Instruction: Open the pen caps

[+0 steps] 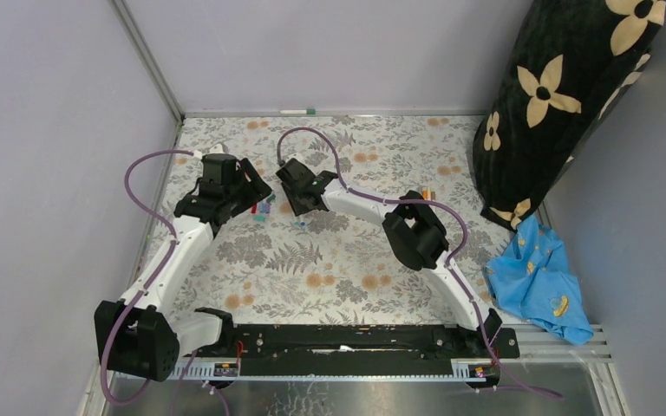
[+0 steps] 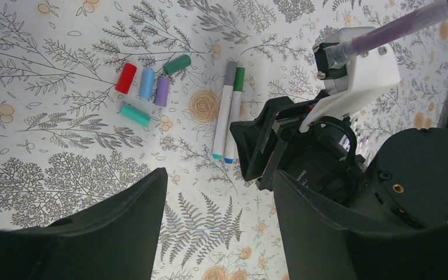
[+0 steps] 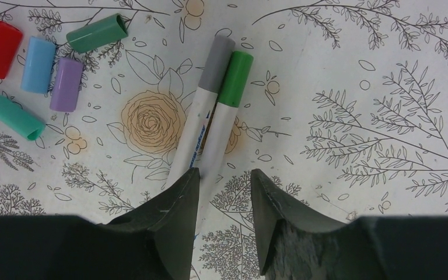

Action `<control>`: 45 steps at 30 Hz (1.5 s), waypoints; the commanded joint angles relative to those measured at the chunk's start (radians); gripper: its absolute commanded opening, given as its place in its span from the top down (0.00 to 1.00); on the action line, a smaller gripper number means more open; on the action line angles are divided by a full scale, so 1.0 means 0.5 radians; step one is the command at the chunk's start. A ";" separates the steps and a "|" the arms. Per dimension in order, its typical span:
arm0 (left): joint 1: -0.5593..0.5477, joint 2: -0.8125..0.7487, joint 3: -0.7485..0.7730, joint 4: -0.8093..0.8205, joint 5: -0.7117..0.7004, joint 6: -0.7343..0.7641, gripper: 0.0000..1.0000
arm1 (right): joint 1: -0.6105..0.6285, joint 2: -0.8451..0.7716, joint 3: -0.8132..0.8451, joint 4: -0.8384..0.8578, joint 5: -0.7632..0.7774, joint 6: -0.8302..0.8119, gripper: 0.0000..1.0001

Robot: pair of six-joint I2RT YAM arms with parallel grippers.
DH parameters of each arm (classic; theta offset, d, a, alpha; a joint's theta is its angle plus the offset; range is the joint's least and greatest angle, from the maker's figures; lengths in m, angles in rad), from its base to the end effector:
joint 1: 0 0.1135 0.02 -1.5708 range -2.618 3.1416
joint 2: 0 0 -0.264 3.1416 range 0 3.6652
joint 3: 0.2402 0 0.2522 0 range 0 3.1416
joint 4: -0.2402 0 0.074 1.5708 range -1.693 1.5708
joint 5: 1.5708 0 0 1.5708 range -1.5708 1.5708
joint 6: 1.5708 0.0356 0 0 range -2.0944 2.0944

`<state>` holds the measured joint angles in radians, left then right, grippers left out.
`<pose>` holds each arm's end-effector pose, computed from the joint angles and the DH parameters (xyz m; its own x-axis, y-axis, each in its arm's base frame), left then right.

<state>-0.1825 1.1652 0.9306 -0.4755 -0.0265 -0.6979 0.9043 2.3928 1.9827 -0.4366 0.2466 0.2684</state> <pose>0.2471 -0.0447 0.2861 -0.5951 -0.5434 -0.5921 -0.2881 0.8320 -0.4741 0.3369 0.4142 0.1693 -0.6222 -0.3750 -0.6872 -0.5157 0.8568 -0.0006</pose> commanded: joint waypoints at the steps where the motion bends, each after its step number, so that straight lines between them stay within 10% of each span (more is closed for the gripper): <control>1: 0.006 -0.039 -0.032 0.095 -0.039 -0.018 0.27 | 0.014 0.024 0.070 -0.033 0.041 0.015 0.56; 13: 0.022 -0.090 -0.077 0.122 -0.064 -0.104 0.26 | 0.014 0.098 0.084 -0.152 0.027 0.017 0.62; 20: 0.043 -0.104 -0.098 0.114 -0.089 -0.166 0.24 | 0.010 0.018 -0.085 -0.138 0.055 0.029 0.99; 45: -0.079 0.533 -0.128 0.749 0.681 -0.624 0.18 | -0.077 -0.919 -1.104 0.408 -0.171 0.103 1.00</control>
<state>-0.1783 1.3857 0.8436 -0.2188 0.2352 -0.9646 0.8665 2.0113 1.4582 -0.2974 0.2092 0.3019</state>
